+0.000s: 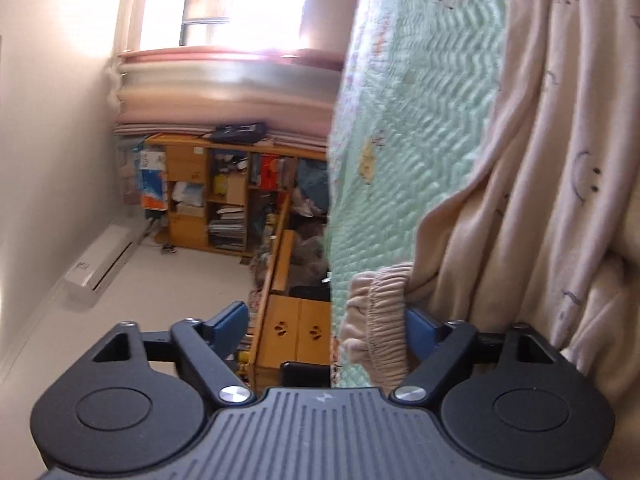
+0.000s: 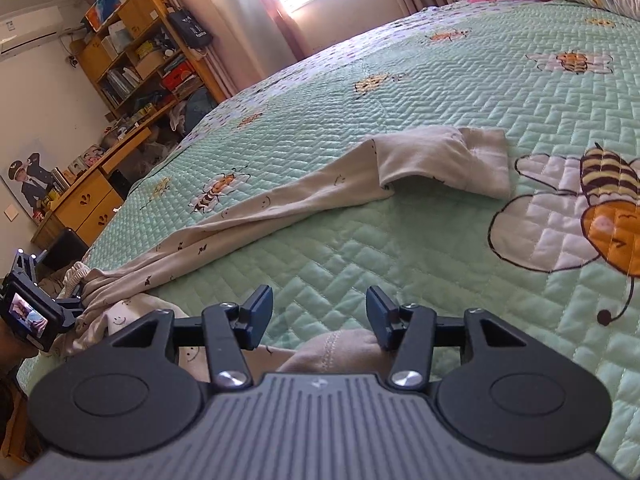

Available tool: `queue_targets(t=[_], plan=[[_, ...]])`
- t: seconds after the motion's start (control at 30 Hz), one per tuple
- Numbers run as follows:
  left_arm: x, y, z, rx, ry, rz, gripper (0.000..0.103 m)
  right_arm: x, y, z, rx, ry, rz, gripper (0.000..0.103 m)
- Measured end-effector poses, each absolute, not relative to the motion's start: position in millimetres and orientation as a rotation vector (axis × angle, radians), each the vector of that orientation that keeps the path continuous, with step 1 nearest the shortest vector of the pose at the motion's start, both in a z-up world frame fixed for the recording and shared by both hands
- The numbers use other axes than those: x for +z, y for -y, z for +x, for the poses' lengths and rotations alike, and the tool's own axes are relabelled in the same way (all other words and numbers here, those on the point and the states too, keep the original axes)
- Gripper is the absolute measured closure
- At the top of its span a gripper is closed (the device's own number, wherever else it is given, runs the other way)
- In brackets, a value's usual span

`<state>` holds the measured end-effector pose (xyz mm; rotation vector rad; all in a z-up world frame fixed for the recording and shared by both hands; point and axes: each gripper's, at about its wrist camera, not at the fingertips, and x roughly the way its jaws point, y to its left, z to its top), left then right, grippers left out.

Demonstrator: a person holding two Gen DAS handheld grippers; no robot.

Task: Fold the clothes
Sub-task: 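Grasp the ribbed cuff with the left gripper and lift it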

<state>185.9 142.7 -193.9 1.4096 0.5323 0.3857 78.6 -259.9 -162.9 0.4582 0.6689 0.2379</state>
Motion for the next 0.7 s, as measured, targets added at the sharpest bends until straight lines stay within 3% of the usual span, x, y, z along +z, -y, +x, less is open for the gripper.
queue_targets(t=[0.07,0.13,0.2,0.43,0.53,0.7], plan=[[-197.5,-140.2,181.8,0.324,-0.533,1.473,0.035,-164.3,261.2,78.6,0.238,-0.674,0.462,0.049],[-200.4,-144.7,184.9,0.275,-0.574,1.503,0.051,-164.2,261.2,78.1,0.239,-0.673,0.460,0.049],[-194.3,-150.1,189.6,0.211,-0.662,1.457,0.093,-163.8,260.3,78.5,0.238,-0.675,0.456,0.049],[-148.4,-183.5,199.0,0.055,-0.848,1.115,0.097,-162.4,257.0,80.0,0.233,-0.684,0.443,0.048],[-93.8,-227.1,211.4,-0.032,-0.931,0.683,0.098,-161.5,255.8,81.0,0.232,-0.690,0.443,0.048],[-42.0,-361.2,204.1,-0.113,-0.917,-0.374,0.098,-159.7,253.5,83.5,0.225,-0.695,0.451,0.048]])
